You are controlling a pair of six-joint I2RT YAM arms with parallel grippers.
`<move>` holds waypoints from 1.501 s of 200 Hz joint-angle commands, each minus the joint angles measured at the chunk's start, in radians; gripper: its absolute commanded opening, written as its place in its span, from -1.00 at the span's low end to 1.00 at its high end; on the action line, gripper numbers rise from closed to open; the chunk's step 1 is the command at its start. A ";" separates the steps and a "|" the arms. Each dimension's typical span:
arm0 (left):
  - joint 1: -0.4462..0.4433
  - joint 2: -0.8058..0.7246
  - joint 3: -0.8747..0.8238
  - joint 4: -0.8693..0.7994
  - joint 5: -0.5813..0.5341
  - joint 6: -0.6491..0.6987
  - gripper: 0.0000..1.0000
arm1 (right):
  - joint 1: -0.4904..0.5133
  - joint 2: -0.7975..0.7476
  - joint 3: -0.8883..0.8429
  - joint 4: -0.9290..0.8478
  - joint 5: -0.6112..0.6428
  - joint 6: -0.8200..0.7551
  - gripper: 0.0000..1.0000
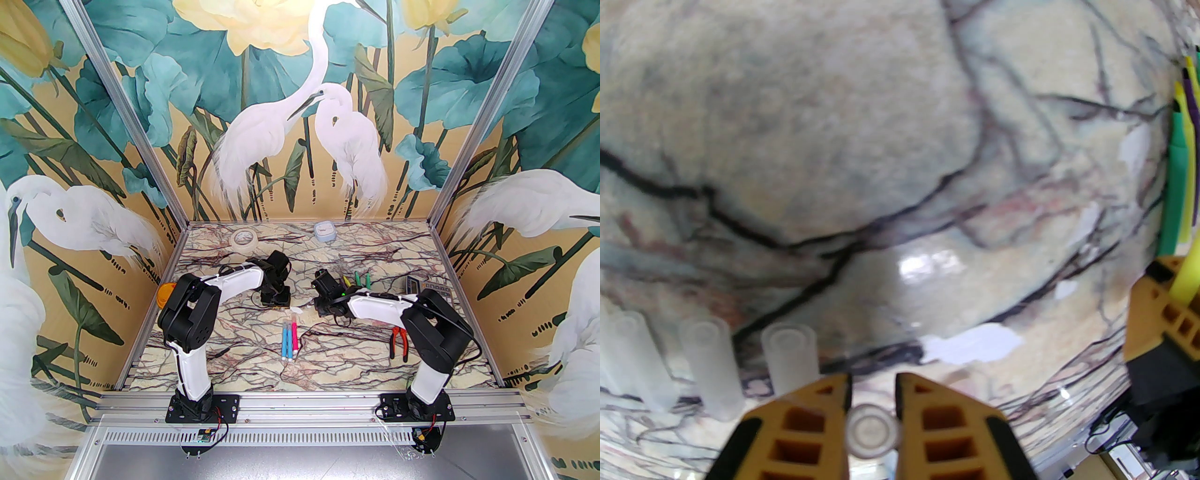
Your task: Open the pen caps
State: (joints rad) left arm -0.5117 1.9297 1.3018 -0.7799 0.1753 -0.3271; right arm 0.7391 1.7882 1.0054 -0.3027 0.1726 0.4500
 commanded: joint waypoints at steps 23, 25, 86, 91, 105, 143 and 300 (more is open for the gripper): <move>-0.007 0.036 0.040 -0.037 -0.063 0.011 -0.94 | -0.007 0.030 0.029 -0.048 0.060 0.024 -1.00; -0.007 0.036 0.040 -0.037 -0.063 0.010 -0.93 | -0.007 0.031 0.029 -0.048 0.061 0.025 -1.00; -0.007 0.053 0.056 -0.069 -0.109 0.011 -0.81 | -0.009 0.046 0.039 -0.068 0.085 0.025 -0.79; -0.007 0.054 0.059 -0.072 -0.113 0.011 -0.80 | -0.007 0.046 0.041 -0.069 0.087 0.026 -0.75; -0.007 0.055 0.061 -0.077 -0.121 0.011 -0.73 | -0.008 0.047 0.041 -0.073 0.095 0.025 -0.66; -0.007 0.057 0.074 -0.087 -0.135 0.016 -0.57 | -0.008 0.041 0.044 -0.081 0.109 0.019 -0.58; -0.005 -0.124 -0.003 0.072 -0.114 0.016 0.06 | 0.111 -0.146 -0.046 -0.134 0.129 -0.036 -0.07</move>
State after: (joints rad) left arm -0.5117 1.8912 1.3296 -0.7940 0.0620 -0.3035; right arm 0.8009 1.7096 0.9886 -0.4164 0.3004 0.4320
